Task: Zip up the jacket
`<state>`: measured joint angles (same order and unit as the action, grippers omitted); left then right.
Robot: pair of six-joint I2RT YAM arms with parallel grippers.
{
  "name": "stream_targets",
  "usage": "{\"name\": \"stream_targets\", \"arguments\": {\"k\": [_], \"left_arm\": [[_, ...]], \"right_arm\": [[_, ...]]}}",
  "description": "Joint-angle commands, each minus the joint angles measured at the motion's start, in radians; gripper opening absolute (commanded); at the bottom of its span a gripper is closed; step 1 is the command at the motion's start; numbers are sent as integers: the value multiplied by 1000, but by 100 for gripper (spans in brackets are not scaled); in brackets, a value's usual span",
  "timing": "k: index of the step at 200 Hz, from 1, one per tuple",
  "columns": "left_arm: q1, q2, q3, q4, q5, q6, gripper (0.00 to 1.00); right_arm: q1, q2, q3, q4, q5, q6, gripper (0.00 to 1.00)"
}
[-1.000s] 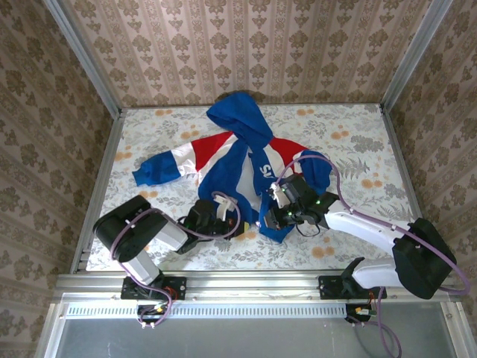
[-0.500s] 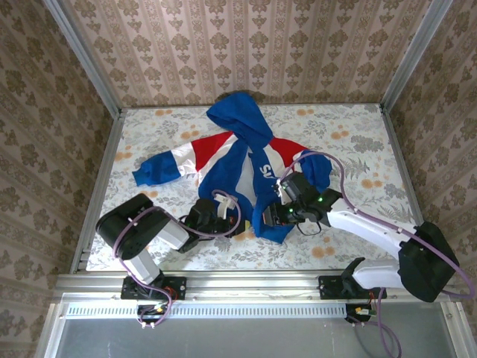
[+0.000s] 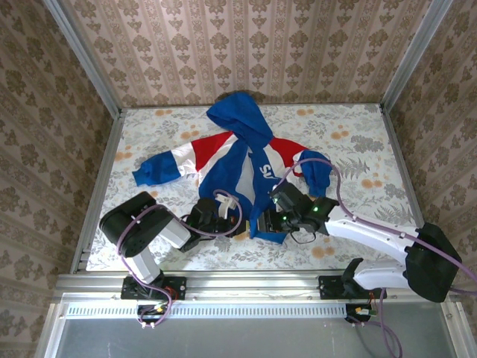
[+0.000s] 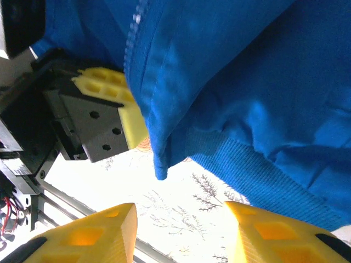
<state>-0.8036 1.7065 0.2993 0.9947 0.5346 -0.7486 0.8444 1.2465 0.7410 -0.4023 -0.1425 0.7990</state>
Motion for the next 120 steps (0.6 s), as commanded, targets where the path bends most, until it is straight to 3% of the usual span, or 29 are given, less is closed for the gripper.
{"name": "stream_targets", "arguments": {"k": [1,120], "left_arm": [[0,12,11,35,24,-15,0],[0,21,-1,74,31,-23,0]], "right_arm": [[40,23,-18,87,69,87,46],[94,232,21,211,29,133,48]]}}
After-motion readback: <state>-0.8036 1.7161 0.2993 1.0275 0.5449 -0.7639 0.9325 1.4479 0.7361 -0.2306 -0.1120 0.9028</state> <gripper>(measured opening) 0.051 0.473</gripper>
